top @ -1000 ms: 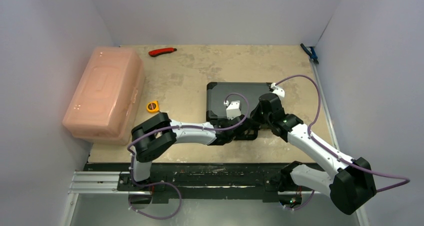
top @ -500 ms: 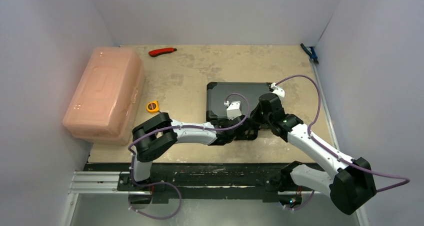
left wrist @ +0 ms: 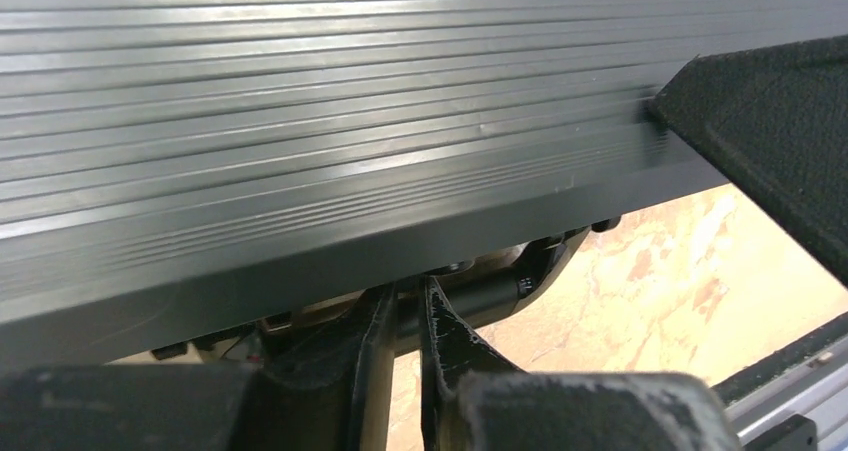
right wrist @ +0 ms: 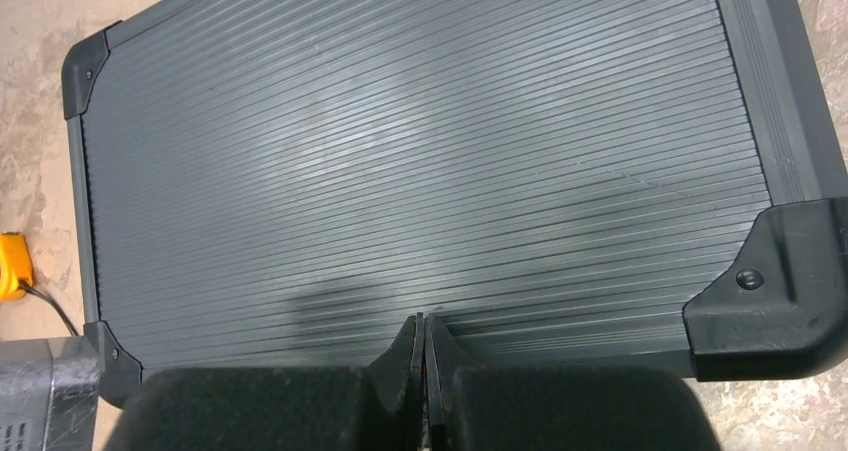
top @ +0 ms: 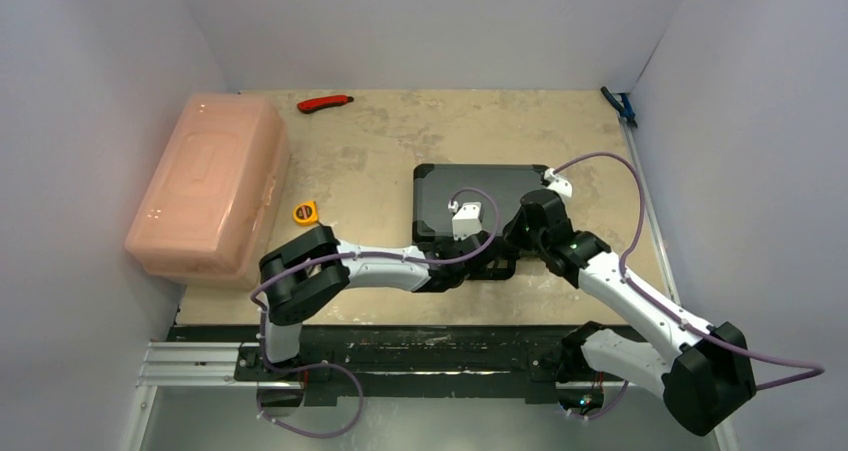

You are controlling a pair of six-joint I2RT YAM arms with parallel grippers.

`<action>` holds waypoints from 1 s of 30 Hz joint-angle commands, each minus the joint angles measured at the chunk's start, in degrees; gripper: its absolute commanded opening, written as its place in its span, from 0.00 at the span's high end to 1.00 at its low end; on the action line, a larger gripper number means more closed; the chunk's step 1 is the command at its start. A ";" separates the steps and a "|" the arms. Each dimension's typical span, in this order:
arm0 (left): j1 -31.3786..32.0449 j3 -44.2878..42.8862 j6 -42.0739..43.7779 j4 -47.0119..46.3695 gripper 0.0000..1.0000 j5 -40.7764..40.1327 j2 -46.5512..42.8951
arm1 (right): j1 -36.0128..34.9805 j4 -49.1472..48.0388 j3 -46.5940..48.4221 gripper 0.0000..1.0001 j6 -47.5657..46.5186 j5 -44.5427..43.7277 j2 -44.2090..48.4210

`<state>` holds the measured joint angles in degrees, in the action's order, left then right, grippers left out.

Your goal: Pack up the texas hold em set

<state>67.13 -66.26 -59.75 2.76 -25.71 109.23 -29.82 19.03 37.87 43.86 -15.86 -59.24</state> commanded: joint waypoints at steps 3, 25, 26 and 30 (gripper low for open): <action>0.59 1.48 6.46 0.40 0.82 -4.59 -4.54 | 0.04 6.90 -1.96 1.00 -0.70 -0.45 0.17; 3.88 7.13 25.26 5.67 0.28 -12.68 -25.93 | 0.08 9.51 6.06 0.85 -6.13 -3.11 7.54; 3.88 7.37 26.49 6.39 0.27 -13.35 -27.38 | 0.04 9.58 6.79 0.82 -6.60 -3.34 8.12; 3.88 7.92 31.58 9.57 0.23 -16.86 -33.50 | 0.10 9.54 10.43 0.66 -8.42 -4.09 10.09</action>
<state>70.89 -58.89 -35.29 9.63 -37.28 82.00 -29.82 28.80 42.98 38.46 -17.43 -51.59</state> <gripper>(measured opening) 0.753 0.275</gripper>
